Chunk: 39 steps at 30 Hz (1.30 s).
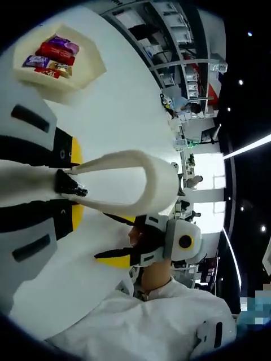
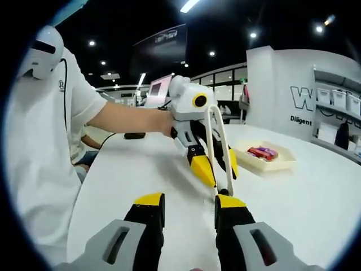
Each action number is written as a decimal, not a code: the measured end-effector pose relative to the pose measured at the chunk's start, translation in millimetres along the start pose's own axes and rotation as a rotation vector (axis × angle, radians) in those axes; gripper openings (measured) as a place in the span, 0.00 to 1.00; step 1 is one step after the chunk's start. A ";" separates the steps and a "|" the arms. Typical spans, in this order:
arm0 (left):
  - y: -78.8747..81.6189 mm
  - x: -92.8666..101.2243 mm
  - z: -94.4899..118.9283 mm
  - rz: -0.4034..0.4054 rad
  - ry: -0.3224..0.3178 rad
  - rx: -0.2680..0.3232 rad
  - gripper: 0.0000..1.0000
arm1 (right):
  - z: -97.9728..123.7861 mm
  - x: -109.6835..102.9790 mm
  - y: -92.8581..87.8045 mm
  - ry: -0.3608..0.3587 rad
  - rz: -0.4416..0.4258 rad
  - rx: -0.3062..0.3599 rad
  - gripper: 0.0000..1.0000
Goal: Place the target food into the container with the food tongs after gripping and lifting it, then release it inside without dropping or visibly crushing the food.
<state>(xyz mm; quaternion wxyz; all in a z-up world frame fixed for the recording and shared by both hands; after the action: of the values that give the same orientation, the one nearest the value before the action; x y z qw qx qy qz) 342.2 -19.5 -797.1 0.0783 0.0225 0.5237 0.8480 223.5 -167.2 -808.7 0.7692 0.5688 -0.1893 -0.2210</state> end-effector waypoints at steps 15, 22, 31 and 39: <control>-4.0 3.4 6.9 0.001 0.075 0.019 0.16 | 0.4 0.0 0.1 -0.002 0.000 0.002 0.29; -4.9 3.7 20.9 0.018 0.109 0.026 0.16 | -0.1 -0.7 0.6 0.000 0.003 0.001 0.29; 1.4 -2.1 45.6 0.043 0.170 0.050 0.16 | -1.9 -2.2 2.3 0.005 0.007 0.002 0.29; 9.4 -5.7 65.3 0.050 0.218 0.061 0.16 | -3.2 -3.4 3.1 0.009 0.010 0.001 0.29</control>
<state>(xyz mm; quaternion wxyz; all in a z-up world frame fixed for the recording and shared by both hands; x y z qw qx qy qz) 354.7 33.3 -759.1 -0.0013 -0.0544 0.5541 0.8307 222.8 -162.0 -806.8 0.7708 0.5694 -0.1885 -0.2145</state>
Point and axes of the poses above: the point that each gripper's makers call its tool centre point, and the gripper's own axes: z roughly backward along the fingers, x roughly to its right, y roughly out of its top, the point moved 9 cm from there along z, roughly backward along the fingers, and after that the axes turned 2 degrees about -y, right-handed, at the moved point
